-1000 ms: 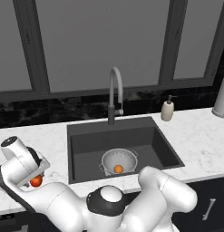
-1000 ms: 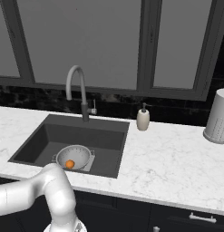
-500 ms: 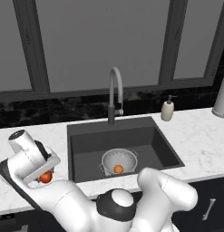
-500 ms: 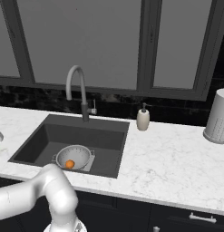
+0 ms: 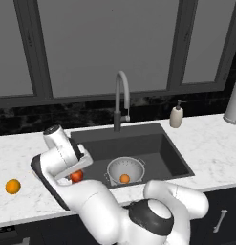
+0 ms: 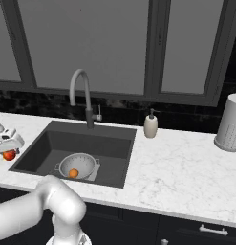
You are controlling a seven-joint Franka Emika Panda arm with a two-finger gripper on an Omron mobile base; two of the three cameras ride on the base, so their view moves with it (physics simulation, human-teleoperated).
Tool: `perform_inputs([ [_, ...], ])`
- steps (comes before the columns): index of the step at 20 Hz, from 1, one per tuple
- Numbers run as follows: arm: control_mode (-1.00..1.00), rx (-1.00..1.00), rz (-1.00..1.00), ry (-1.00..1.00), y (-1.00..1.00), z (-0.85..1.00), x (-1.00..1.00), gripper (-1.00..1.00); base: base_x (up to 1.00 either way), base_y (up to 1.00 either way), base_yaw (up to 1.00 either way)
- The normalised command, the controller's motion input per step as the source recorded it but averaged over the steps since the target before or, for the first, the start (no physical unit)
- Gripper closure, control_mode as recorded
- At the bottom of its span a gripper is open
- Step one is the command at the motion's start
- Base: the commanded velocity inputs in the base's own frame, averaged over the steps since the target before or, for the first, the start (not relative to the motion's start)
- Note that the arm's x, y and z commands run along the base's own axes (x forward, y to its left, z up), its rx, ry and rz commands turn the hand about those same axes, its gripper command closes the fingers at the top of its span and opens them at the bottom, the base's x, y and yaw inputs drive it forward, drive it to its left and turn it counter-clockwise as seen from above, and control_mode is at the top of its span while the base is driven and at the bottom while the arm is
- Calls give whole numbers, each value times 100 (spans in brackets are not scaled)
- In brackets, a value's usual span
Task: Put the colander in the sink, put the apple, orange, tangerine in the colander, and turn on the sink faucet and pour water over the colander.
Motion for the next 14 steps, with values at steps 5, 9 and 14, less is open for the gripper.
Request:
perform_inputs([
  [5,-100,0,-21,0,-100,1,31,100,0,0,0],
  [9,-100,0,-19,0,-99,0,35,100,0,0,0],
  [14,-100,0,-16,-3,-81,-1,25,100,0,0,0],
])
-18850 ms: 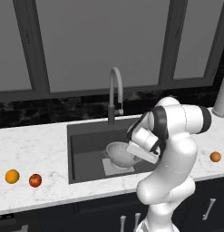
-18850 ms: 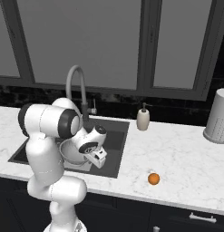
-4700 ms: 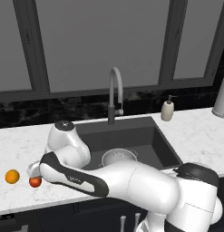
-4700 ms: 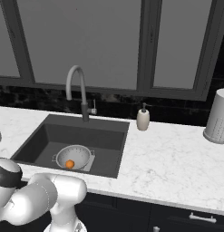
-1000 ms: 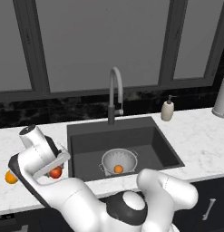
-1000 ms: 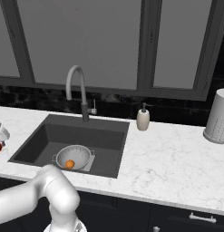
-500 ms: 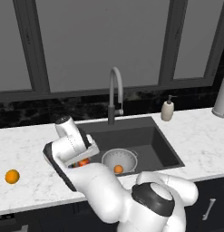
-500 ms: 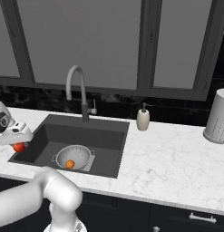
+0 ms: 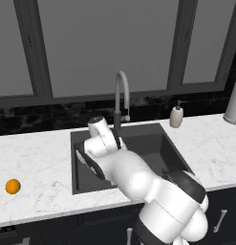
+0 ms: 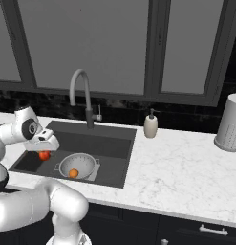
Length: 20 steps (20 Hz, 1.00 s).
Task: Put the colander in the sink, put the apple, orange, tangerine in the colander, and turn on the sink faucet and pour water over the colander.
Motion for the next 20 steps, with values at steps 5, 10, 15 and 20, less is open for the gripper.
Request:
perform_inputs([
  [5,-100,0,-13,-4,-62,-13,7,100,0,0,0],
  [10,-100,0,-10,-6,-42,-29,0,100,0,0,0],
  [15,-100,0,-6,-9,-27,-33,2,100,0,0,0],
  [20,-100,0,-2,-10,-1,-27,10,100,0,0,0],
])
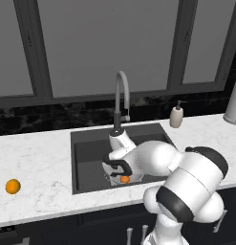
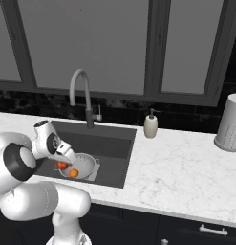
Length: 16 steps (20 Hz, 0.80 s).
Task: Put the colander in the sink, put the apple, orange, tangerine in the colander, and turn on the sink faucet and pour water over the colander.
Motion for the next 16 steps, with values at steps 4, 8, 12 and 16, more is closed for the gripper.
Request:
perform_inputs([
  [4,-100,0,-1,-8,0,-24,15,100,0,0,0],
  [8,-100,0,-2,-6,-1,-22,36,100,0,0,0],
  [12,-100,0,-2,-3,0,-19,35,100,0,0,0],
  [16,-100,0,-1,-2,0,-8,13,-100,0,0,0],
])
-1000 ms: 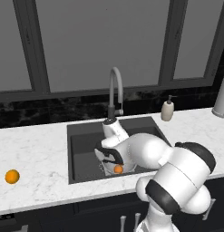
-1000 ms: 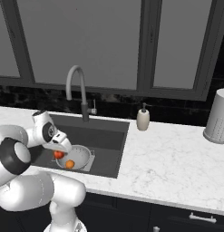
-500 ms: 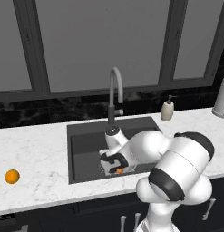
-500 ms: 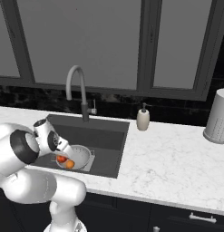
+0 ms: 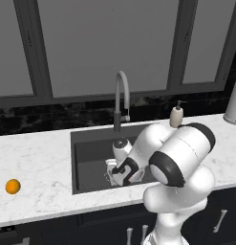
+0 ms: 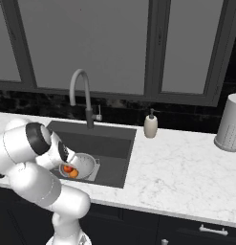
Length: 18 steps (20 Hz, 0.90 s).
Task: Put the colander in the sink, put the apple, orange, tangerine in the colander, and turn on the sink faucet and pour water over the colander.
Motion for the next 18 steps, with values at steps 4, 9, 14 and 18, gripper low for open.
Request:
perform_inputs([
  [4,-100,0,-1,-3,0,0,4,-100,0,0,0],
  [9,-100,1,0,-3,-4,11,-1,-100,0,0,0],
  [14,-100,8,0,-3,0,77,-20,-100,0,0,0],
  [18,-100,16,0,-1,4,100,-35,-100,0,0,0],
])
